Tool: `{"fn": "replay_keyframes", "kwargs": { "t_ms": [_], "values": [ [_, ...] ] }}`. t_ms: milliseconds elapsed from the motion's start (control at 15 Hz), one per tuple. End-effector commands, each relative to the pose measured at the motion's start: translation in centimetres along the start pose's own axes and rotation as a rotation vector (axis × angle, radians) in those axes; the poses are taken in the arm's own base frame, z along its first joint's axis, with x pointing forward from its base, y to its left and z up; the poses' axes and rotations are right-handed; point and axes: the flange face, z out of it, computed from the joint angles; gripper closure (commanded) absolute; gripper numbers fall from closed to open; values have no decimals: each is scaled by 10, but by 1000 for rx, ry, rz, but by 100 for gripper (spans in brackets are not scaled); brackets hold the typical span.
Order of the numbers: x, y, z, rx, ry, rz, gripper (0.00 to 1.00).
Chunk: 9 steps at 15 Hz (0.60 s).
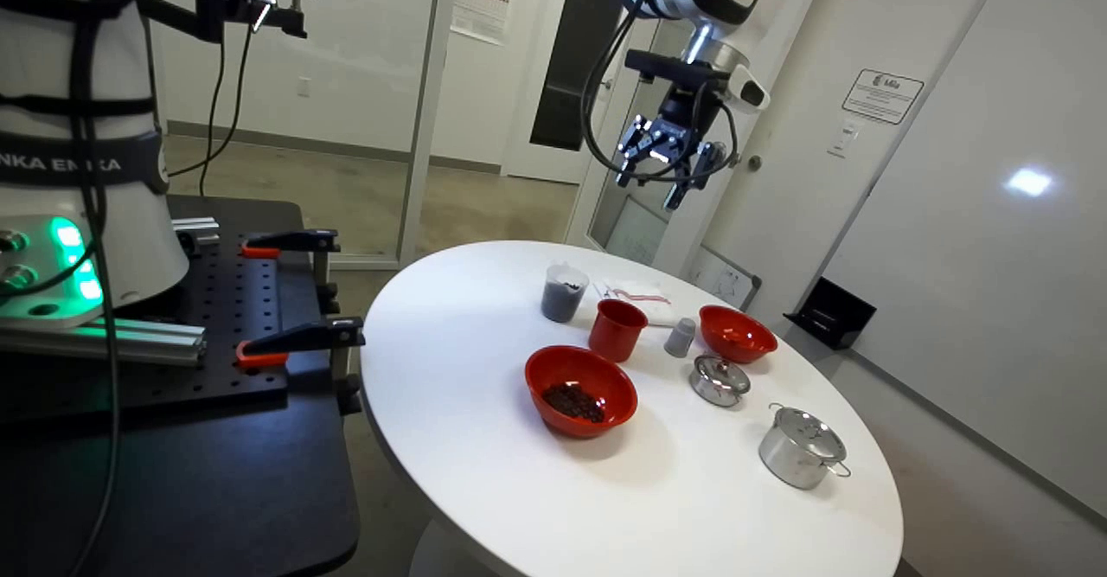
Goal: Move the red cup from left to right.
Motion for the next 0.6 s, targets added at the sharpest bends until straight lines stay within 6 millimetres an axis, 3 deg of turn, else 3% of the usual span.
{"fn": "replay_keyframes", "kwargs": {
  "t_ms": [0, 133, 267, 533],
  "values": [
    [35, 17, 33, -37, -46, 32, 0],
    [41, 19, 42, -12, -47, 22, 0],
    [32, 16, 47, -10, -47, 17, 0],
    [42, 18, 54, -30, -57, 53, 0]
  ]
}}
